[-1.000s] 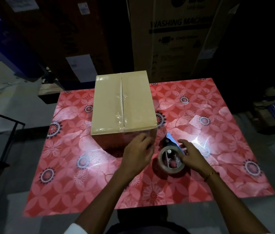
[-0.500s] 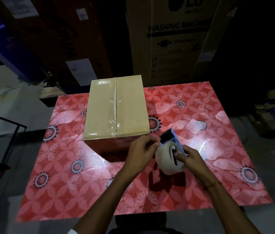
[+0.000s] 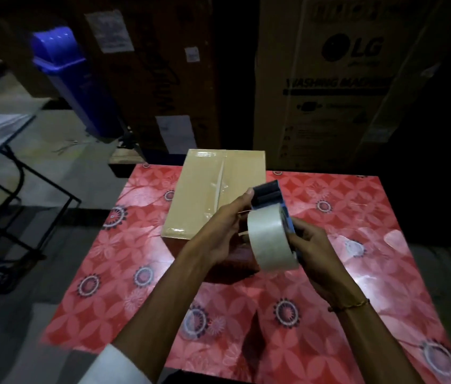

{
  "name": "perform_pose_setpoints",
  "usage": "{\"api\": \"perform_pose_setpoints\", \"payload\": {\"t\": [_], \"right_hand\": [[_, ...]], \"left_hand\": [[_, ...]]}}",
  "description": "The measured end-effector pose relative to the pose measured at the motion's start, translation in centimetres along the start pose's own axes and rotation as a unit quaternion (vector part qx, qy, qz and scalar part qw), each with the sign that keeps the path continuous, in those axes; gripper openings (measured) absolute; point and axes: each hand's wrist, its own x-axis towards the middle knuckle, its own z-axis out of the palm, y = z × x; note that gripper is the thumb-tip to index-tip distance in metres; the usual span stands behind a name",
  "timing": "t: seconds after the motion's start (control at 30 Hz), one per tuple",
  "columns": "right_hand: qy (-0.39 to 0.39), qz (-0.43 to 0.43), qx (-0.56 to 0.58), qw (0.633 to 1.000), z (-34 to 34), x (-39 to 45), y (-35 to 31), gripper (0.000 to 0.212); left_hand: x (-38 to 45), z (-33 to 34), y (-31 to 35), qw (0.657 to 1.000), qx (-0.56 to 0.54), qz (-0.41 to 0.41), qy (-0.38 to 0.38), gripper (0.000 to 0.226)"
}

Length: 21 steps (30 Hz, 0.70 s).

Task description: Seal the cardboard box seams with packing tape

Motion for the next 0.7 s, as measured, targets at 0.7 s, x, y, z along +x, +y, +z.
{"api": "perform_pose_setpoints", "payload": {"t": [0.7], "right_hand": [[-0.002, -0.011, -0.149, 0.989, 10.1, 10.2, -2.8, 0.052]], "left_hand": [[4.1, -12.2, 3.1, 0.997, 0.033, 0.042, 0.050, 0.036]]}}
